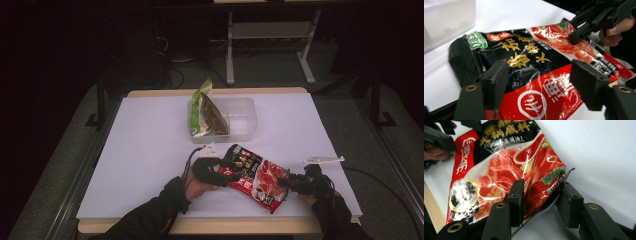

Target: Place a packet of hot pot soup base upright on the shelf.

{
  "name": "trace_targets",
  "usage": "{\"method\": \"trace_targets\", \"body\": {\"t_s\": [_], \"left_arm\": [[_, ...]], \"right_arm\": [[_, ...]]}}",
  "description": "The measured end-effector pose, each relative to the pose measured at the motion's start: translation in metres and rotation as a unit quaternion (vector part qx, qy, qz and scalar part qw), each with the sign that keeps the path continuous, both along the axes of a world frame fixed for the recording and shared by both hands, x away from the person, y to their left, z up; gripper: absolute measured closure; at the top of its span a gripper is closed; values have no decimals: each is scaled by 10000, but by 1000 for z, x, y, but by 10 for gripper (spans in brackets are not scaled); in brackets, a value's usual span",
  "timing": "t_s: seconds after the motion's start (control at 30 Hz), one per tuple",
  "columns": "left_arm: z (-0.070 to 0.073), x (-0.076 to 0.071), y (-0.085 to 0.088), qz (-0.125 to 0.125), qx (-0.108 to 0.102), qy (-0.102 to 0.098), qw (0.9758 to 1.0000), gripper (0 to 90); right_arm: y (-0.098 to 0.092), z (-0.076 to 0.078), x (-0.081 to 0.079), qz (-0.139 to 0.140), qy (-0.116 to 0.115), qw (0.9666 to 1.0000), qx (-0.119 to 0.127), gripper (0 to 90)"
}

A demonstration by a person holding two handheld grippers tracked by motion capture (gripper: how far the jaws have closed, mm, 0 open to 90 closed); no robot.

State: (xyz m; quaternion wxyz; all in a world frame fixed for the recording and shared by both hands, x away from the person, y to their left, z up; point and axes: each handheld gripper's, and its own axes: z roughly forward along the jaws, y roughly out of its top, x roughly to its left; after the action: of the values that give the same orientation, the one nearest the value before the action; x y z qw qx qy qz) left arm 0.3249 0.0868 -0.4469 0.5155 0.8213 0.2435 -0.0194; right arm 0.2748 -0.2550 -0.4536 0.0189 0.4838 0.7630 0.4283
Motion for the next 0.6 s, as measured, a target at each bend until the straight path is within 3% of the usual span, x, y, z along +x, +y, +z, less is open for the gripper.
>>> {"method": "trace_targets", "body": {"t_s": [0.13, 0.2, 0.23, 0.37, 0.5, 0.6], "left_arm": [[9, -1, 15, 317, 48, -65, 9995, 184], [9, -2, 24, 496, 107, -44, 9987, 179], [9, -2, 28, 462, 78, 67, 9989, 180], [2, -5, 30, 374, 295, 460, 9978, 160], [-4, -10, 25, 359, 449, 572, 9967, 160], [-10, -12, 19, 297, 564, 670, 9957, 160]], "right_arm": [[-3, -2, 0, 10, 34, 10000, 52, 576], [-4, -2, 0, 20, 44, 10000, 73, 556], [-4, -2, 0, 30, 26, 10000, 36, 546], [-4, 2, -1, 147, -103, 9997, -169, 507], [-3, 9, -2, 282, -303, 9979, -489, 506], [-4, 13, -1, 310, -400, 9971, -565, 535]]}}
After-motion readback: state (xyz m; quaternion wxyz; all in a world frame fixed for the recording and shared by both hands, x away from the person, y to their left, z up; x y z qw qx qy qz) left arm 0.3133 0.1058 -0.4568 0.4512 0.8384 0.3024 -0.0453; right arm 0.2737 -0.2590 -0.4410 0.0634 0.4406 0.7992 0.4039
